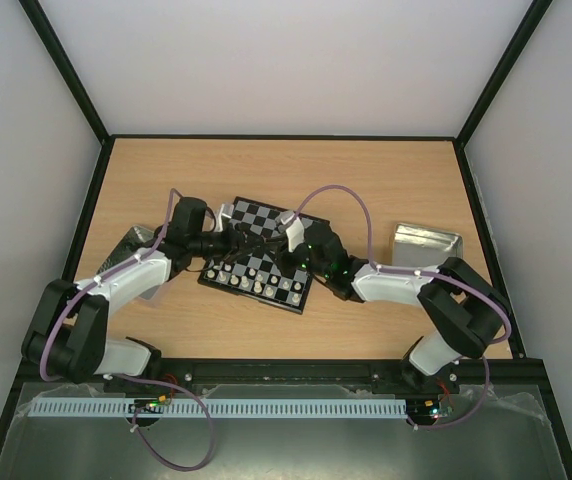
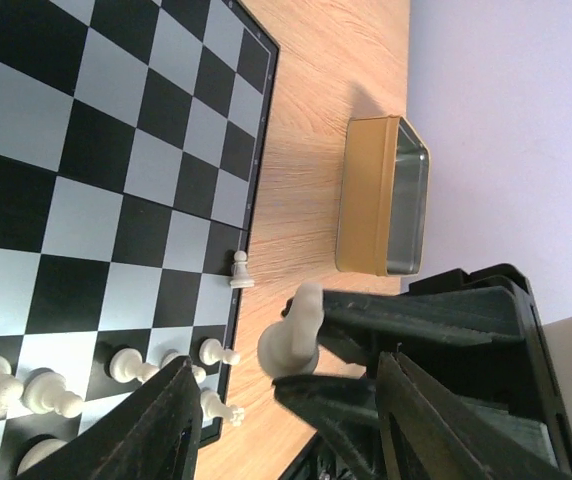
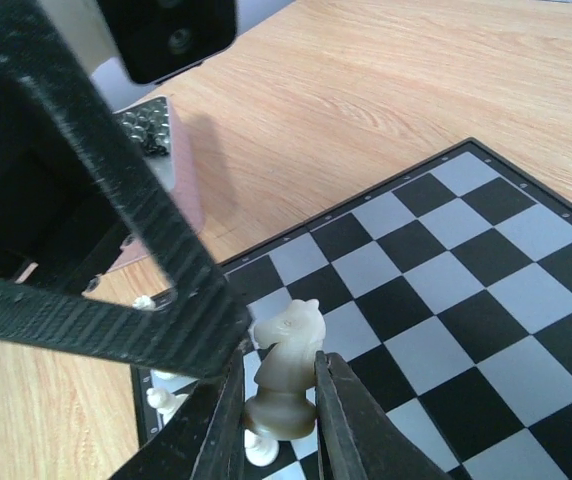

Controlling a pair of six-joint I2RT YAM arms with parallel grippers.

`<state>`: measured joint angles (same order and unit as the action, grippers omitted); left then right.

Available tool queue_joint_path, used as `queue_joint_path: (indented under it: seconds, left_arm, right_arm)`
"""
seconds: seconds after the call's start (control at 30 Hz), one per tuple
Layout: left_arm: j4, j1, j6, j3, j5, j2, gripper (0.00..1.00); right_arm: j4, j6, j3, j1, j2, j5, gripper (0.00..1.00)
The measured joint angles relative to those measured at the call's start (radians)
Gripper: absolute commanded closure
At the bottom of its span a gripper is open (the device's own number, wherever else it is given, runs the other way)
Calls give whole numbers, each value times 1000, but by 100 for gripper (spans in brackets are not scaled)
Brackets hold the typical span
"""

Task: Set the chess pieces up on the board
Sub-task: Place the chess piece on the chessboard.

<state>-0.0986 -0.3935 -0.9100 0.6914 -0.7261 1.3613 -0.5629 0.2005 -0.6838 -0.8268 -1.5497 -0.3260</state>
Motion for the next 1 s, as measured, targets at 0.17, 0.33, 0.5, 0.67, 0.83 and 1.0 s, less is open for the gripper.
queue_joint_path:
  seconds: [0.17,0.33,0.5,0.67,0.83,1.0]
  left_arm:
    - [-16,2,-15,0,-5,-2,54]
    - [-26,2,-23,0,-6,-2,67]
    - [-42,2,-24,1,-16,-2,85]
    - [-48,2,-5,3,-35,-2,98]
    - [-31,2,33,3,-14,-14,98]
    - [44,0,106,3,108,-78,98]
  right_arm:
    - [-20,-7,10,-1,11,-39,82]
    - [-40,-11,19,-2,27,-69,81]
    - [-43,-14,21,-2,29,-87,80]
    - [-37,-13,21,-2,29,-92,69]
    - [14,12,-11,-4,26,-83,55]
    - [28,57,-12,-4,43,-59,49]
